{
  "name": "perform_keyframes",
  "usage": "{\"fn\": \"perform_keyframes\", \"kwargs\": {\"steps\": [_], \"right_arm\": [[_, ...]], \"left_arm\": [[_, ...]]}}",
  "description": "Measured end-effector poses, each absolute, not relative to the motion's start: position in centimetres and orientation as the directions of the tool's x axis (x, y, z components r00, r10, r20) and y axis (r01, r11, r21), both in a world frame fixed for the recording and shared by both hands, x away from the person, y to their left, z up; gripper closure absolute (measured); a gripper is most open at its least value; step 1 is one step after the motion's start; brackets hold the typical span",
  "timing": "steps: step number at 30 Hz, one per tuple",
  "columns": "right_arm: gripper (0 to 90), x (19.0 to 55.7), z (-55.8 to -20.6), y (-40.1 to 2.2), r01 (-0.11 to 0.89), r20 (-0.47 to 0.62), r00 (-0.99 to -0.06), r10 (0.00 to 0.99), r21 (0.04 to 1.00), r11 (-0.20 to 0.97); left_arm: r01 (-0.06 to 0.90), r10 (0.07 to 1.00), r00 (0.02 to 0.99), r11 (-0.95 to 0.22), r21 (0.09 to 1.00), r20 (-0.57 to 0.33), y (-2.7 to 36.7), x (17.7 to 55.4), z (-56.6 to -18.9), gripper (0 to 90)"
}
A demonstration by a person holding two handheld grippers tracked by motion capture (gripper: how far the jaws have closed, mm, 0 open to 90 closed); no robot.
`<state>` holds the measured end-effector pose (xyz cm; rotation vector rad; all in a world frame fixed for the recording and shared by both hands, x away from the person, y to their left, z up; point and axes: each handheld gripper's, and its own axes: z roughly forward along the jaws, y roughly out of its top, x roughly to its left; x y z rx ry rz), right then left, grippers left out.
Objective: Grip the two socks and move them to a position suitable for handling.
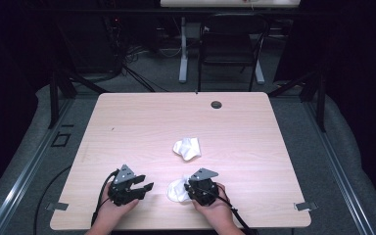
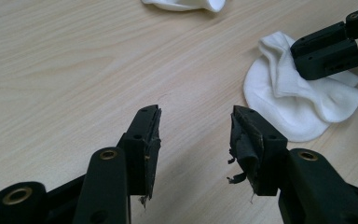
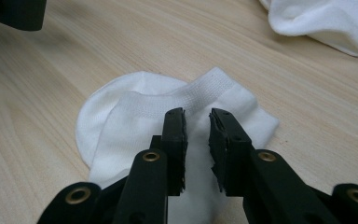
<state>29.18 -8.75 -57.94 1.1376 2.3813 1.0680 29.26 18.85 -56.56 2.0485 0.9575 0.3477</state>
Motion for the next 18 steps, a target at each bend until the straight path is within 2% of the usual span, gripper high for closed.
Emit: {"fn": "perform_keyframes", "kwargs": {"steps": [12,18], "right_arm": [[73.2,29.0,-57.1,-9.5,0.540,0.074,-0.636,0.768,0.754,0.374],[73.1,29.0,-56.8,-9.4,0.536,0.093,-0.641,0.762,0.764,0.358]], "left_arm": [[0.495,0.718,0.691,-0.383,0.780,-0.086,17.2,28.9,-56.9,53.6],[0.489,0.695,0.713,-0.402,0.774,-0.090,16.3,28.8,-57.1,56.9]]}}
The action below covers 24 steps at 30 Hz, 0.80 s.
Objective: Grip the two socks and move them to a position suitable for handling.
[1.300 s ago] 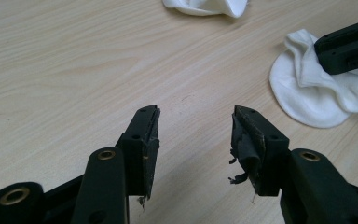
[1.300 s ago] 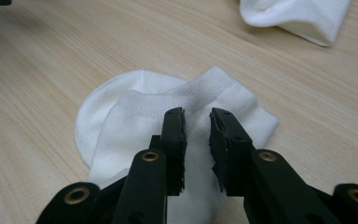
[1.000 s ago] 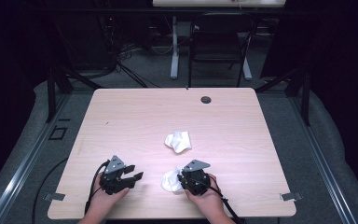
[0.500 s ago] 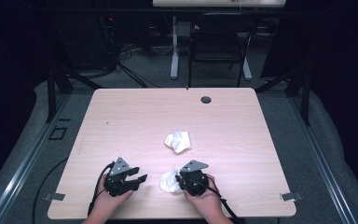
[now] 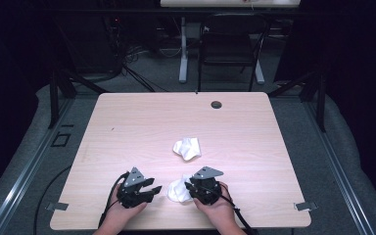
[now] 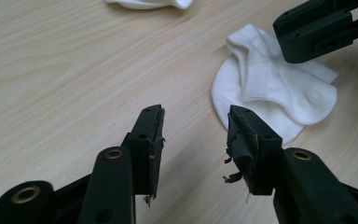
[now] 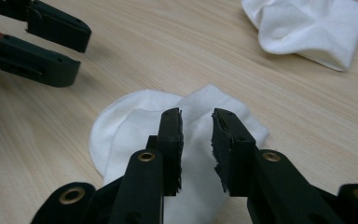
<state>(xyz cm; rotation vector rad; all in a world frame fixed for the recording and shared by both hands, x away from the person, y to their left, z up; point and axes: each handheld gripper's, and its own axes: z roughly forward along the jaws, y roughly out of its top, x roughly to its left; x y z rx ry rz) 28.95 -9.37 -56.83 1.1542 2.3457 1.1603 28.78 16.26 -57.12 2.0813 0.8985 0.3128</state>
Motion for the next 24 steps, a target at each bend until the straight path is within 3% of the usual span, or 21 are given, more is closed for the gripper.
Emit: {"fn": "perform_keyframes", "kwargs": {"steps": [24], "right_arm": [[69.8,28.3,-57.3,-6.0,0.501,0.082,-0.733,0.675,0.736,0.455]], "left_arm": [[0.491,0.701,0.707,-0.395,0.777,-0.090,16.2,28.8,-57.2,58.3]]}}
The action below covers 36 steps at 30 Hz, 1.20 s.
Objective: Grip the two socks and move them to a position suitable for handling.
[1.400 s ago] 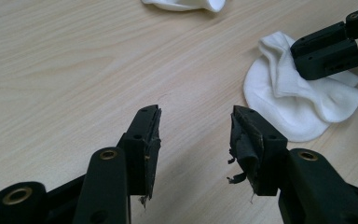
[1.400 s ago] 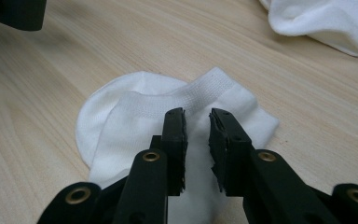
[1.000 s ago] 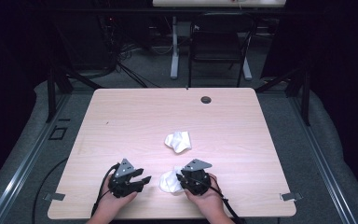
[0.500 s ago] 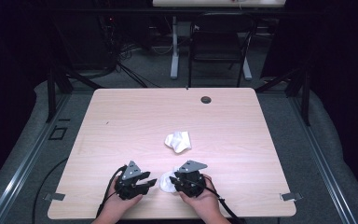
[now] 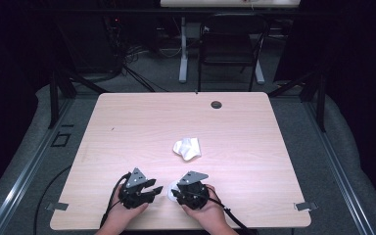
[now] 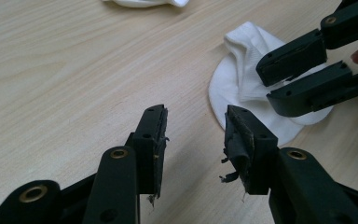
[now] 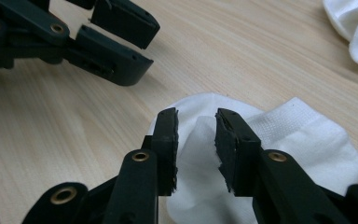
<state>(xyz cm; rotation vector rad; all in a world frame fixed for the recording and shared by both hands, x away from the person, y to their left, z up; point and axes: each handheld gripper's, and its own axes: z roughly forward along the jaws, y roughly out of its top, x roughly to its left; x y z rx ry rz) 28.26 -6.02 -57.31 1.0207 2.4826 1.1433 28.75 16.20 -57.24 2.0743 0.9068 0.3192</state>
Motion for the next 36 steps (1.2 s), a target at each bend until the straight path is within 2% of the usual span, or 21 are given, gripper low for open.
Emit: {"fn": "perform_keyframes", "kwargs": {"steps": [7,16,29,36], "right_arm": [[74.1,28.2,-57.8,-5.7,0.478,0.036,-0.735,0.677,0.736,0.480],[86.8,28.3,-57.6,-6.1,0.500,0.056,-0.715,0.697,0.738,0.453],[88.3,28.3,-56.2,-7.3,0.501,0.100,-0.706,0.701,0.770,0.394],[88.3,28.3,-55.8,-7.7,0.501,0.107,-0.704,0.702,0.776,0.384]], "left_arm": [[0.485,0.694,0.715,-0.408,0.773,-0.082,16.2,28.8,-57.3,58.3],[0.490,0.697,0.711,-0.402,0.774,-0.088,15.9,28.7,-57.4,58.3],[0.492,0.679,0.725,-0.389,0.779,-0.119,14.8,28.7,-57.4,58.6],[0.474,0.658,0.744,-0.399,0.785,-0.115,13.6,28.6,-57.5,62.7]]}}
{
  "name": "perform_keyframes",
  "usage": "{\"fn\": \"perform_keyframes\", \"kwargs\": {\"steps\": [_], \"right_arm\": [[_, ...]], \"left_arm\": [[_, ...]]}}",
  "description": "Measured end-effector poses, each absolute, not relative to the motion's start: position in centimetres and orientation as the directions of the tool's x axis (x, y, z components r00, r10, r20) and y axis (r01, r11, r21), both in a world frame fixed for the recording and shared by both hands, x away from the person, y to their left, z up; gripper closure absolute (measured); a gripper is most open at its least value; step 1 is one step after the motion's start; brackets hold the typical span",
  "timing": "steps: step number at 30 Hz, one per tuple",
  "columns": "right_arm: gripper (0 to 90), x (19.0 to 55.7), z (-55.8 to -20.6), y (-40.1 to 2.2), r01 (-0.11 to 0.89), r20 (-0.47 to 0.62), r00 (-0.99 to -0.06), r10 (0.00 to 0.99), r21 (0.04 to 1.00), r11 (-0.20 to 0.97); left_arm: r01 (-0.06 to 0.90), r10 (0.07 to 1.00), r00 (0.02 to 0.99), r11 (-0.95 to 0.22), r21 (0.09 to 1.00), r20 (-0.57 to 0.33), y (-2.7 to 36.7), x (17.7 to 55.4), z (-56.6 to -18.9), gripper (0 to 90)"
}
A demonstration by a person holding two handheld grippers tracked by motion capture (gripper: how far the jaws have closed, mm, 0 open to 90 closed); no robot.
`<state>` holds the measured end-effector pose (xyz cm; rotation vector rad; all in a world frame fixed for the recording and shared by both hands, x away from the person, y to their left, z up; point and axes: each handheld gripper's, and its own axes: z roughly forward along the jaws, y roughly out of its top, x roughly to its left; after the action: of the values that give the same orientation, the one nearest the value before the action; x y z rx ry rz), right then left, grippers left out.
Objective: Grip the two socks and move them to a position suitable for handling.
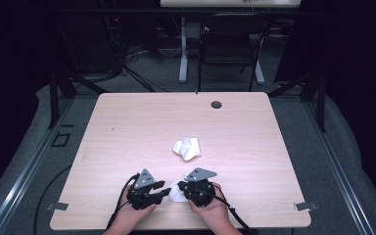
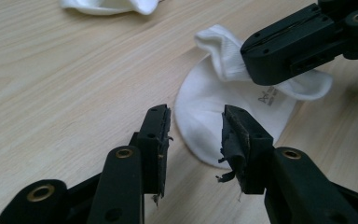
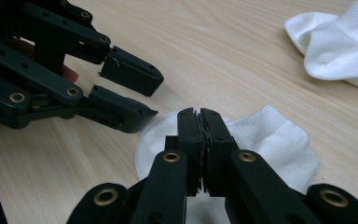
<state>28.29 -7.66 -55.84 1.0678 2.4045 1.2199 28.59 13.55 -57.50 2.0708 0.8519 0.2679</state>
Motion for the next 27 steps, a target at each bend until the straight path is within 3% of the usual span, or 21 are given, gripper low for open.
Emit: {"fn": "perform_keyframes", "kwargs": {"steps": [4,11,27], "right_arm": [[88.3,28.2,-55.6,-7.8,0.491,0.104,-0.708,0.699,0.784,0.381],[88.3,28.2,-55.3,-8.0,0.488,0.109,-0.706,0.700,0.791,0.369],[88.3,28.0,-54.4,-8.8,0.473,0.101,-0.701,0.706,0.807,0.353]], "left_arm": [[0.476,0.649,0.751,-0.403,0.782,-0.122,12.6,28.7,-57.8,63.4],[0.447,0.633,0.772,-0.475,0.758,-0.058,12.1,28.6,-58.5,69.4],[0.454,0.641,0.766,-0.476,0.754,-0.056,12.9,28.7,-58.5,80.8]]}}
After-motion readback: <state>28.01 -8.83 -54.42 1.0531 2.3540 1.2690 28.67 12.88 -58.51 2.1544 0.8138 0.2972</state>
